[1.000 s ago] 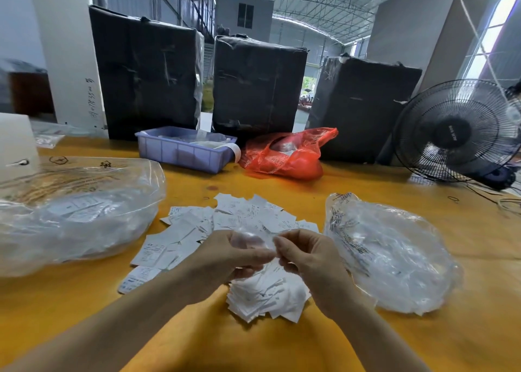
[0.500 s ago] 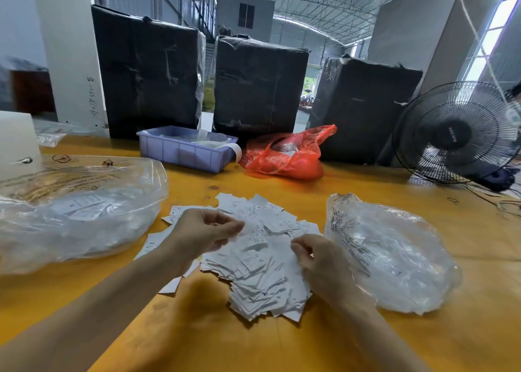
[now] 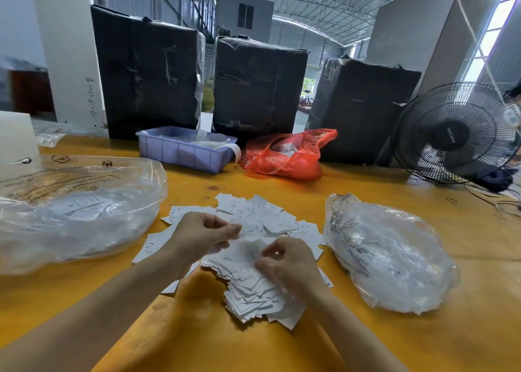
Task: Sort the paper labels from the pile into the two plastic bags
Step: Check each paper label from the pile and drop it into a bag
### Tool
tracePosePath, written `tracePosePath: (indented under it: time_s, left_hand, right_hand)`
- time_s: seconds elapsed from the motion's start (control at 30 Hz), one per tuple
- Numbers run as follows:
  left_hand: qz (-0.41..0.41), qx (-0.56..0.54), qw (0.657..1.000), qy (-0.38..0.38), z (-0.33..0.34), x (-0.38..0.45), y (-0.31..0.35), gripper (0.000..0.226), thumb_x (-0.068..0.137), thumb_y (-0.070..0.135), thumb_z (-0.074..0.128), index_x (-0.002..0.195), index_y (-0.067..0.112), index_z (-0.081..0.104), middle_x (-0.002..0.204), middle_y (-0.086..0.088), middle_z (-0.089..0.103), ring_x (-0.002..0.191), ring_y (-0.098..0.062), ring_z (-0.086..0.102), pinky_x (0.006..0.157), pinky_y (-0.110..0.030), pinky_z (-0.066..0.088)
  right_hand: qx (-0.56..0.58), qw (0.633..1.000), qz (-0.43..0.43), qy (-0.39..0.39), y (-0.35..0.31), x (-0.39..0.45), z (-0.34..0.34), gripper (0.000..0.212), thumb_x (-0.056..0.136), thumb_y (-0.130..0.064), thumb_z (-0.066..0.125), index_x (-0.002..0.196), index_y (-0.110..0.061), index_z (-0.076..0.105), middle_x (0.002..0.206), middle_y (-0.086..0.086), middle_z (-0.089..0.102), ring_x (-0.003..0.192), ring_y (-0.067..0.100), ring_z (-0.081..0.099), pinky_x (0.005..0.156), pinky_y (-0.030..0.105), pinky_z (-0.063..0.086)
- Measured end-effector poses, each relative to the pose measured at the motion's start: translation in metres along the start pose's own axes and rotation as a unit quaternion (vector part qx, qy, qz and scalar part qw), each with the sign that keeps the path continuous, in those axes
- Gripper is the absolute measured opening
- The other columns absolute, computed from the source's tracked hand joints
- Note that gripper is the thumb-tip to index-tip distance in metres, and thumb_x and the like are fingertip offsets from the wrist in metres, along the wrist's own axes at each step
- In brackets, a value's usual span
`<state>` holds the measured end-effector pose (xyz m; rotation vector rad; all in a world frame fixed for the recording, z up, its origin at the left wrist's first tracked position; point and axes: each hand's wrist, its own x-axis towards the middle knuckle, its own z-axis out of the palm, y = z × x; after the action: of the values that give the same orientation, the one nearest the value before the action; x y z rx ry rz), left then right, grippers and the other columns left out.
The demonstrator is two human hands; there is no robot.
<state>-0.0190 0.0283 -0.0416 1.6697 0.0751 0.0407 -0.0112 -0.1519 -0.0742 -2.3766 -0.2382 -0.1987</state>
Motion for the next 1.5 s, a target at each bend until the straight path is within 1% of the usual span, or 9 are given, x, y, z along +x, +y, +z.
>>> tracePosePath:
  time_s: [0.1,0.33,0.53,0.73,0.83,0.97,1.17,1.33,1.5]
  left_hand:
    - [0.001,0.019,1.000,-0.012,0.000,0.000,-0.001,0.014,0.072,0.021,0.078,0.076,0.009,0.073,0.070,-0.002,0.074,0.055,-0.003,0.064,0.055,-0.018,0.047]
    - [0.014,0.011,1.000,-0.009,0.003,0.001,0.000,0.009,0.078,0.017,0.075,0.078,0.009,0.071,0.074,-0.003,0.075,0.060,-0.008,0.065,0.060,-0.022,0.045]
    - [0.006,-0.001,1.000,-0.016,0.004,-0.002,-0.003,0.006,0.082,0.008,0.070,0.082,0.003,0.069,0.073,-0.008,0.074,0.056,-0.009,0.066,0.052,-0.017,0.049]
    - [0.007,0.031,0.999,-0.014,0.006,0.000,-0.010,0.009,0.085,0.010,0.069,0.086,0.002,0.067,0.077,-0.005,0.075,0.062,-0.012,0.068,0.051,-0.020,0.051]
    - [-0.019,0.016,0.999,-0.030,0.004,0.002,-0.011,0.010,0.085,0.007,0.067,0.088,-0.002,0.065,0.079,-0.010,0.075,0.064,-0.020,0.071,0.043,-0.022,0.049]
    - [-0.013,0.001,0.999,-0.037,0.002,0.004,-0.008,0.007,0.086,0.004,0.065,0.087,-0.002,0.065,0.076,-0.012,0.074,0.062,-0.019,0.071,0.050,-0.021,0.052]
    - [-0.008,0.005,0.998,-0.056,0.000,0.004,-0.005,0.009,0.085,0.007,0.068,0.088,-0.001,0.067,0.077,-0.010,0.075,0.067,-0.019,0.072,0.053,-0.018,0.052]
    - [0.007,0.021,0.997,-0.072,-0.001,0.003,0.000,0.009,0.083,0.014,0.071,0.084,0.005,0.071,0.078,-0.004,0.075,0.070,-0.013,0.072,0.057,-0.015,0.051]
    - [0.009,0.026,0.996,-0.089,0.002,0.000,0.003,0.009,0.080,0.016,0.074,0.082,0.007,0.073,0.079,-0.002,0.075,0.070,-0.010,0.071,0.056,-0.014,0.050]
  right_hand:
    - [-0.009,1.000,0.015,0.026,0.006,-0.001,-0.011,0.025,0.079,-0.023,0.072,0.059,-0.027,0.057,0.064,-0.016,0.056,0.056,-0.004,0.049,0.055,0.014,0.041]
    - [-0.151,0.988,-0.016,0.025,-0.011,-0.008,0.012,0.051,0.070,-0.078,0.052,0.072,-0.027,0.051,0.086,-0.008,0.056,0.089,0.015,0.046,0.076,0.038,0.036]
    - [0.004,0.998,0.062,0.028,0.002,-0.002,-0.005,0.022,0.077,-0.034,0.074,0.093,-0.020,0.068,0.089,-0.007,0.064,0.090,0.013,0.061,0.088,0.040,0.049]
    - [-0.084,0.995,-0.006,0.053,0.001,0.003,-0.001,0.021,0.095,-0.017,0.048,0.111,-0.015,0.060,0.106,0.002,0.064,0.099,0.020,0.057,0.080,0.033,0.044]
    - [-0.248,0.962,-0.116,0.016,-0.004,0.018,-0.017,0.055,0.084,0.008,0.041,0.129,-0.021,0.051,0.122,0.003,0.053,0.111,0.022,0.047,0.086,0.033,0.044]
    - [-0.394,0.877,-0.247,-0.121,-0.017,0.040,-0.025,0.065,0.083,0.004,0.048,0.135,-0.035,0.044,0.140,0.001,0.034,0.126,0.024,0.032,0.093,0.039,0.034]
    - [-0.418,0.851,-0.272,-0.163,-0.027,0.065,-0.027,0.039,0.082,-0.013,0.068,0.116,-0.030,0.061,0.132,-0.001,0.042,0.121,0.020,0.038,0.084,0.034,0.032]
    - [-0.311,0.909,-0.262,-0.088,-0.022,0.064,-0.047,0.009,0.078,-0.016,0.074,0.086,-0.013,0.072,0.095,0.000,0.068,0.091,0.014,0.055,0.076,0.031,0.046]
    - [0.244,0.960,-0.125,0.062,-0.015,0.031,-0.067,0.015,0.073,-0.006,0.076,0.064,-0.015,0.068,0.059,-0.006,0.068,0.051,0.004,0.057,0.051,0.016,0.046]
